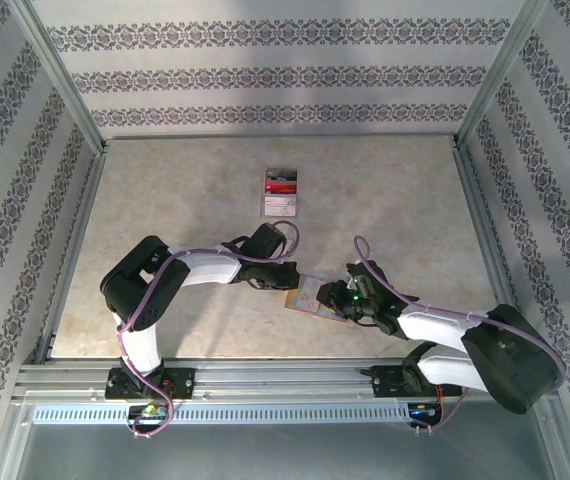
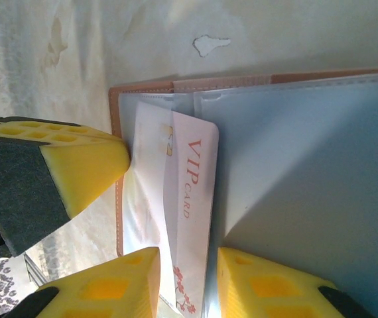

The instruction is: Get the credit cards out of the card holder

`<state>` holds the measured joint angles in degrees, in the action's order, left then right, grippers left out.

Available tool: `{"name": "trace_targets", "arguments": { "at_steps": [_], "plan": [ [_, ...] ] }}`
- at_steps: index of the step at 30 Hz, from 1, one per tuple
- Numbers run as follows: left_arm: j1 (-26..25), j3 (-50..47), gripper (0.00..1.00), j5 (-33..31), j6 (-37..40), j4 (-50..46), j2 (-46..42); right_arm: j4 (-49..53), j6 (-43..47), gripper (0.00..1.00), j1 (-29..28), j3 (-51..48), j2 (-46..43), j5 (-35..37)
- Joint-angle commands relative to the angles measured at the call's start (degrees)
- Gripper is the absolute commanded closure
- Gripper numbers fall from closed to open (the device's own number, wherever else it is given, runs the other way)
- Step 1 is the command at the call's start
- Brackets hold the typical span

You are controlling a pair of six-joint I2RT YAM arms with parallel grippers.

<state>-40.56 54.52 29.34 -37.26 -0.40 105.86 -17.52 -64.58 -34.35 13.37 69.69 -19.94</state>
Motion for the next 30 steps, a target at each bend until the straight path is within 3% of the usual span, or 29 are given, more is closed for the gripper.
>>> {"name": "trace_targets", "arguments": {
  "at_steps": [1, 13, 23, 30],
  "plan": [
    [-0.5, -0.8, 1.00, -4.5, 1.6, -5.3, 2.5, 1.3, 0.3, 0.71, 0.1, 0.3, 1.8, 0.7],
    [-0.5, -1.2, 1.00, -4.4, 1.4, -4.9, 2.5, 0.3, 0.2, 0.75, 0.0, 0.2, 3.8, 1.0],
    [-0.5, -1.5, 1.00, -4.9, 1.2, -4.7, 2.8, 1.7, 0.0, 0.91, 0.3, -1.4, 0.0, 1.7],
    [-0.4, -2.1, 1.00, -5.1, 1.0, -4.3, 3.0, 4.2, 0.6, 0.95, 2.2, -3.2, -4.0, 1.4]
  ]
}}
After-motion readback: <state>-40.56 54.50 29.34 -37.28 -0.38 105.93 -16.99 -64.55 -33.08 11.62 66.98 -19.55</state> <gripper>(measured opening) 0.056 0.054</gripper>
